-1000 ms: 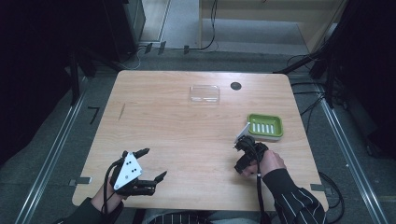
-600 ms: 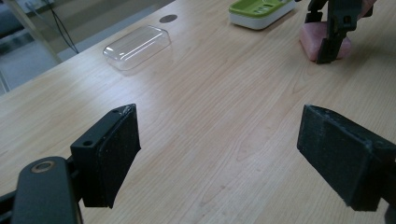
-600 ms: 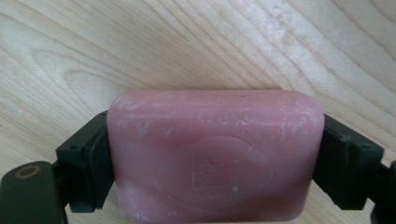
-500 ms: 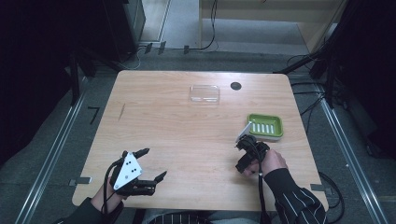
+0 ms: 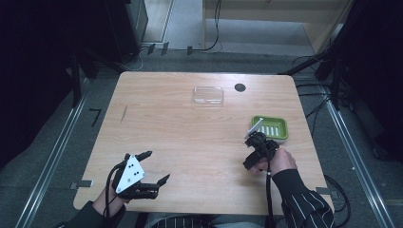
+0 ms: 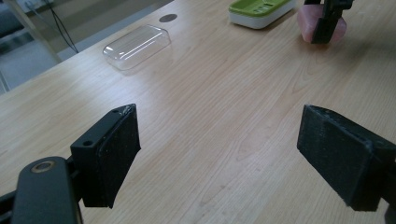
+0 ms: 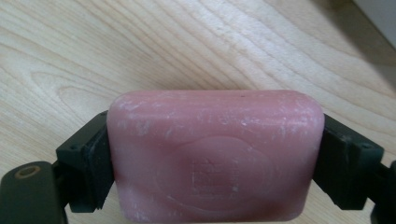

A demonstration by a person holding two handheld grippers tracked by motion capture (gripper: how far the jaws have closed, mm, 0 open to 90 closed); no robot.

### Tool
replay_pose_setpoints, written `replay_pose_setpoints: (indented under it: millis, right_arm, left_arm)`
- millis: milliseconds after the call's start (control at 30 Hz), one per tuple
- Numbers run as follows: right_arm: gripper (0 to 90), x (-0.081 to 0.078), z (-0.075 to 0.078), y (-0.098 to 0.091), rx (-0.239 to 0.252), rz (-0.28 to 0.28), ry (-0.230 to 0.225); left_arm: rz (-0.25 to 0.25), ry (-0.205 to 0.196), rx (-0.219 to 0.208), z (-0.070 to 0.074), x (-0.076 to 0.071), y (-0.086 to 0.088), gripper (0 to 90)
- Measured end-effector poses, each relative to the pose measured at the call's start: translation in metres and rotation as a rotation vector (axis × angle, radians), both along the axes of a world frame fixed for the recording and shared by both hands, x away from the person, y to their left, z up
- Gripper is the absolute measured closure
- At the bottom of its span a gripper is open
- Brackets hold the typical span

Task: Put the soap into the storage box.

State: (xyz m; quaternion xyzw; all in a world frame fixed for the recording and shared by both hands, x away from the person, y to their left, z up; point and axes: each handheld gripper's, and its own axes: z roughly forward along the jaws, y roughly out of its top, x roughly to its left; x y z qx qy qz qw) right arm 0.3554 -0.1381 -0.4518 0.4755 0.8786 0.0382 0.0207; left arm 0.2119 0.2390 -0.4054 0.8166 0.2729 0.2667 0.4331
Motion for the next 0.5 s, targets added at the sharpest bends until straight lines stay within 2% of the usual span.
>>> replay_pose_setpoints:
  millis: [500]
  right_arm:
    - [13.7, 0.008, 0.012, -0.011, 0.001, -0.052, -0.046]
  left_arm:
    - [0.000, 0.001, 0.000, 0.000, 0.000, 0.000, 14.0]
